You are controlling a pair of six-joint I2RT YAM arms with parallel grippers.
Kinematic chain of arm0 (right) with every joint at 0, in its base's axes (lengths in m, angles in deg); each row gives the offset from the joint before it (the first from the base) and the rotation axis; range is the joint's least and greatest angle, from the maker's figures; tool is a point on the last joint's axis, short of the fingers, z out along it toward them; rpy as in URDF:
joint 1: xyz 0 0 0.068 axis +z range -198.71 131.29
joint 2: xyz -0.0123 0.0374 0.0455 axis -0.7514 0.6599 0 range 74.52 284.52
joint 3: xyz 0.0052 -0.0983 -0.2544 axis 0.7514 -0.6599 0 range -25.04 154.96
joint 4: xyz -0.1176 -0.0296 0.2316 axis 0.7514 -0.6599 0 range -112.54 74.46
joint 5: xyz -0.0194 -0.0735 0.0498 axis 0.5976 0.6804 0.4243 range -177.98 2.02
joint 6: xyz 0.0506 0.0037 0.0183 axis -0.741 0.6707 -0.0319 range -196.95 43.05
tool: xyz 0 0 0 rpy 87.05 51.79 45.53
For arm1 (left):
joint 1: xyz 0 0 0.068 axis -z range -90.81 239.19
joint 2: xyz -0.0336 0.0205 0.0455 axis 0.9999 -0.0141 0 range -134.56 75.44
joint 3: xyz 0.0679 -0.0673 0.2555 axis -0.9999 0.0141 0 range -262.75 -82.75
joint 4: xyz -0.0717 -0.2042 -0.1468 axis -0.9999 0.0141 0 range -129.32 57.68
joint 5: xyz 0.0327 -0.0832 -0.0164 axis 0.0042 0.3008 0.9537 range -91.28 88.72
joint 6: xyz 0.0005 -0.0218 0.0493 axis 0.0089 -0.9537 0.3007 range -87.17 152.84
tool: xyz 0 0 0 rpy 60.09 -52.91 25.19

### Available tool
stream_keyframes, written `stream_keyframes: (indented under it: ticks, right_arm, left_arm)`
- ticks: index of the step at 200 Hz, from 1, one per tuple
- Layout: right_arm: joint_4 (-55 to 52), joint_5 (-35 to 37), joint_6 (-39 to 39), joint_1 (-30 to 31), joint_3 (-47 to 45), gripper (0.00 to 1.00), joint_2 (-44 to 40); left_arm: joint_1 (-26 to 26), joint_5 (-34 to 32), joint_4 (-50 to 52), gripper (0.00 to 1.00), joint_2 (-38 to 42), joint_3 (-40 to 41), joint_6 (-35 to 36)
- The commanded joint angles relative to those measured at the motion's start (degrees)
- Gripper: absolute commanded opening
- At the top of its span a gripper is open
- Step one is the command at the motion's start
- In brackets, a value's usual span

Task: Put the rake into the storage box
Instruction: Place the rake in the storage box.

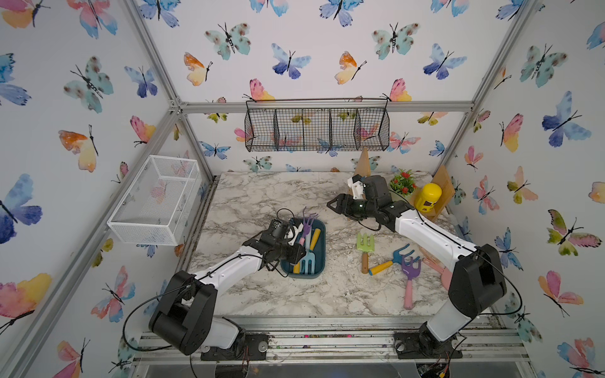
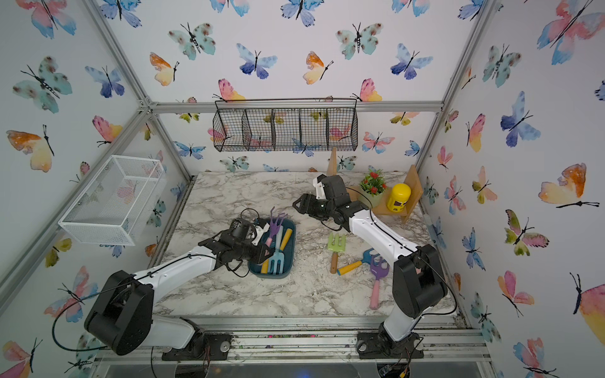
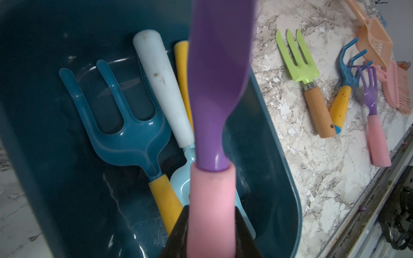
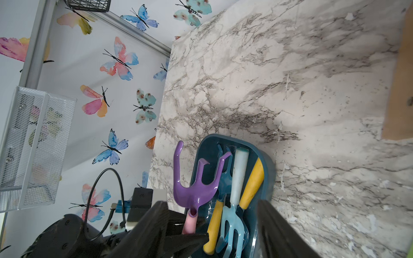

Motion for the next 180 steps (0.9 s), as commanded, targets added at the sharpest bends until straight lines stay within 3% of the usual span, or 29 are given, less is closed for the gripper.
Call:
stream_keyframes:
  ticks: [1, 37, 50, 83, 102, 135, 180]
  right_arm:
    - [0.30, -0.02, 0.12, -0.02, -0.68, 0.68, 0.65]
    - [0.21, -0.38, 0.36, -0.11, -1.20, 0.68, 0.82]
    - [0.21, -0.29, 0.35, -0.11, -1.38, 0.68, 0.74]
    - [0.06, -0.38, 0.73, -0.29, -1.56, 0.68, 0.80]
    - [0.03, -0.38, 0.82, -0.37, -1.74, 0.68, 0.74]
    - [-0.14, -0.32, 0.75, -0.44, -1.82, 0.68, 0.91]
    - [-7.62, 7.11, 2.95, -0.51, -1.30, 0.67, 0.66]
  left_arm:
    - [-0.59, -2.68, 3.10, 0.00, -1.94, -0.67, 1.00]
    - [-0.72, -2.86, 5.47, 0.01, -3.79, -0.65, 0.60]
    - [-0.71, -2.75, 5.57, 0.11, -4.08, -0.84, 0.64]
    - [-0.76, -3.16, 6.09, 0.45, -4.86, -1.51, 0.47]
    - [-0.83, -3.55, 6.57, 0.55, -4.67, -2.25, 0.05]
    - [-1.53, -6.77, 7.05, 0.56, -2.32, -5.56, -2.43]
    - [-2.03, -22.99, 0.50, 0.57, 4.13, -9.77, -7.49]
